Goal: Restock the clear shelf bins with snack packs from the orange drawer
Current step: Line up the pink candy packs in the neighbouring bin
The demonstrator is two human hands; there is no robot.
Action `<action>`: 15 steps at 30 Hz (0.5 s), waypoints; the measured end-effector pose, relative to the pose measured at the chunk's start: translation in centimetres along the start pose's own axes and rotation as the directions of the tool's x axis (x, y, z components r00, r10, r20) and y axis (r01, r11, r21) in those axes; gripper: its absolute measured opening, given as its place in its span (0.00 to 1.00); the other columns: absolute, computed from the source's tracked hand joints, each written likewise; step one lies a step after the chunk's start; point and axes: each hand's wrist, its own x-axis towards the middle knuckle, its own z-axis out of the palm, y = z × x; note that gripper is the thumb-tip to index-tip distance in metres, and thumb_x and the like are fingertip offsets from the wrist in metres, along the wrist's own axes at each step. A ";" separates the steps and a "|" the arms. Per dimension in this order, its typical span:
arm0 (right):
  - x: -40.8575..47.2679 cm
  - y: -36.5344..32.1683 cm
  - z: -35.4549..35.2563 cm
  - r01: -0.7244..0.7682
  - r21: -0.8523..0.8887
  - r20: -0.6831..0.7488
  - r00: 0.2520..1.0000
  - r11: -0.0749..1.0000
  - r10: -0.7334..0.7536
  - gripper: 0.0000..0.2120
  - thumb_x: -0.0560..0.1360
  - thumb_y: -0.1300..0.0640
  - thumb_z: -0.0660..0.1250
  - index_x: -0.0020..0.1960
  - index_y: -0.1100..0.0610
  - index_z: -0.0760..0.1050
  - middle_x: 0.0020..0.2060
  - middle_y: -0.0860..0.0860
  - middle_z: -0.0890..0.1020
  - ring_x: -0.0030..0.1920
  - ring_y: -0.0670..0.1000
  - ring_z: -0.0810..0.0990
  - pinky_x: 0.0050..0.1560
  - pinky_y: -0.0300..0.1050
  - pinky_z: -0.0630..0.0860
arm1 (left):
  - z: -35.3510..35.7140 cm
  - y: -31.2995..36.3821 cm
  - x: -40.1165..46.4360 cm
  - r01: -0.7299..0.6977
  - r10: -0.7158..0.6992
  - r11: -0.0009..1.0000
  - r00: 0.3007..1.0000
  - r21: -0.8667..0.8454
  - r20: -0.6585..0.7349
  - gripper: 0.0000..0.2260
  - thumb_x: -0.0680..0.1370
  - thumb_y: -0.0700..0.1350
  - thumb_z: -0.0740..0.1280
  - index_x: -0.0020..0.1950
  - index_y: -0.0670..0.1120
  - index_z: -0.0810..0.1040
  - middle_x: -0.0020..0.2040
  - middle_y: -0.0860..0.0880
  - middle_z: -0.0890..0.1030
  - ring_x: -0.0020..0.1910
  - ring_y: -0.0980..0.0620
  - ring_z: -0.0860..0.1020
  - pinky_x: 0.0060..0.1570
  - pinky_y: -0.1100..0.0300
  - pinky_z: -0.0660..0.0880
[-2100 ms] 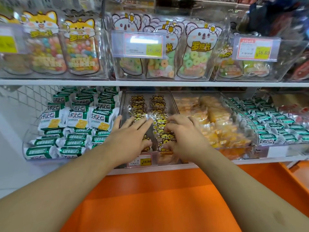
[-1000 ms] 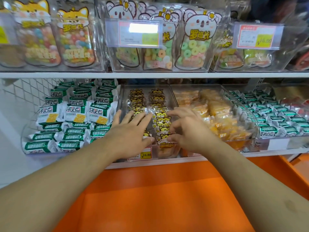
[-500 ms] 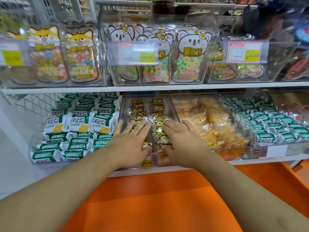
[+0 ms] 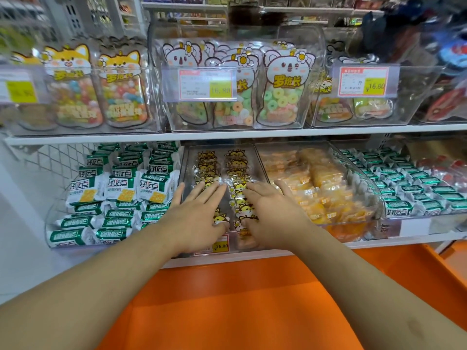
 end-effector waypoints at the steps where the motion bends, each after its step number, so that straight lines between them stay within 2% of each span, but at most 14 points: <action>1: -0.1 -0.1 0.0 -0.007 0.013 -0.007 1.000 1.000 0.007 0.36 0.78 0.40 0.66 0.82 0.51 0.60 0.81 0.48 0.64 0.82 0.50 0.57 0.82 0.57 0.42 | 0.1 0.0 -0.3 0.004 -0.004 1.000 1.000 -0.018 -0.021 0.38 0.83 0.68 0.50 0.83 0.56 0.31 0.83 0.58 0.33 0.83 0.53 0.35 0.80 0.40 0.33; 3: -0.1 -0.6 0.0 -0.023 0.039 -0.016 1.000 0.999 0.023 0.38 0.79 0.39 0.62 0.84 0.50 0.54 0.83 0.49 0.60 0.84 0.52 0.53 0.83 0.57 0.43 | 0.3 0.3 -1.1 0.012 -0.015 0.999 0.998 -0.037 -0.059 0.36 0.84 0.67 0.47 0.84 0.54 0.32 0.83 0.57 0.33 0.83 0.55 0.35 0.81 0.42 0.33; 6: 0.2 -1.4 0.1 -0.088 0.099 -0.017 0.996 0.991 0.090 0.32 0.85 0.39 0.50 0.85 0.50 0.50 0.85 0.49 0.54 0.84 0.50 0.48 0.83 0.57 0.41 | 0.4 0.7 -1.5 0.042 -0.054 0.994 0.992 -0.102 -0.116 0.31 0.86 0.63 0.42 0.85 0.53 0.38 0.85 0.56 0.39 0.83 0.56 0.38 0.82 0.45 0.36; 10: 0.7 -2.1 0.8 -0.178 0.036 -0.004 0.984 0.983 0.178 0.31 0.87 0.41 0.42 0.86 0.52 0.47 0.85 0.49 0.52 0.85 0.51 0.44 0.83 0.57 0.37 | -0.4 1.1 0.5 0.109 -0.135 0.986 0.970 -0.130 -0.204 0.28 0.87 0.57 0.42 0.86 0.49 0.46 0.86 0.51 0.47 0.84 0.53 0.44 0.82 0.46 0.38; 15: 1.1 -2.1 1.7 -0.175 -0.031 -0.010 0.985 0.984 0.175 0.33 0.84 0.42 0.37 0.86 0.54 0.47 0.85 0.50 0.54 0.85 0.52 0.45 0.83 0.60 0.39 | 0.0 1.0 3.0 0.176 -0.179 0.983 0.982 -0.052 -0.066 0.30 0.86 0.57 0.39 0.86 0.46 0.46 0.86 0.49 0.50 0.85 0.52 0.48 0.82 0.44 0.37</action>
